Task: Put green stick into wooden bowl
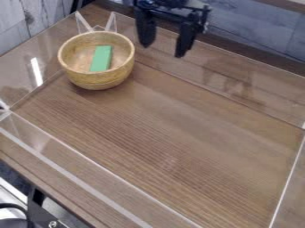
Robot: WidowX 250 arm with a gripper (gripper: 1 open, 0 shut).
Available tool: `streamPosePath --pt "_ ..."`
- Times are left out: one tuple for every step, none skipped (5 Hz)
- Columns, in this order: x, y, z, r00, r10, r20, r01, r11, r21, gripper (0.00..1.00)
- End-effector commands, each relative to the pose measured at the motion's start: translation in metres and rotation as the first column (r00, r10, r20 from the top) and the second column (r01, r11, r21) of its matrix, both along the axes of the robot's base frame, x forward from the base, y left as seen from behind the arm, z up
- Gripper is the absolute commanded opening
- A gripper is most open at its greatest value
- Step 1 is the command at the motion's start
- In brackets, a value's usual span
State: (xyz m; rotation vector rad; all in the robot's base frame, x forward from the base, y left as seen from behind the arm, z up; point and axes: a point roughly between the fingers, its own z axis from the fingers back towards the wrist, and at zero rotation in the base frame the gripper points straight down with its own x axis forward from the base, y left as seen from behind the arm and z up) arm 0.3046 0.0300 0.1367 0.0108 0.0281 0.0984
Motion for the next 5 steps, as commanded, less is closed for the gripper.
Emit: streamPosePath --pt "0.003 -0.013 0.011 0.998 0.008 0.063 -0.008 1.0 0.005 1.0" --pt "0.005 -0.027 0.007 0.997 0.005 0.075 -0.006 1.0 0.007 1.0" --pt "0.013 -0.025 0.009 0.994 -0.059 0.09 0.059 0.998 0.006 1.0" --pt "0.017 -0.02 0.013 0.991 -0.083 0.103 0.082 0.997 0.014 1.0" --pt "0.027 -0.015 -0.006 0.987 -0.118 0.105 0.116 0.993 0.022 1.0"
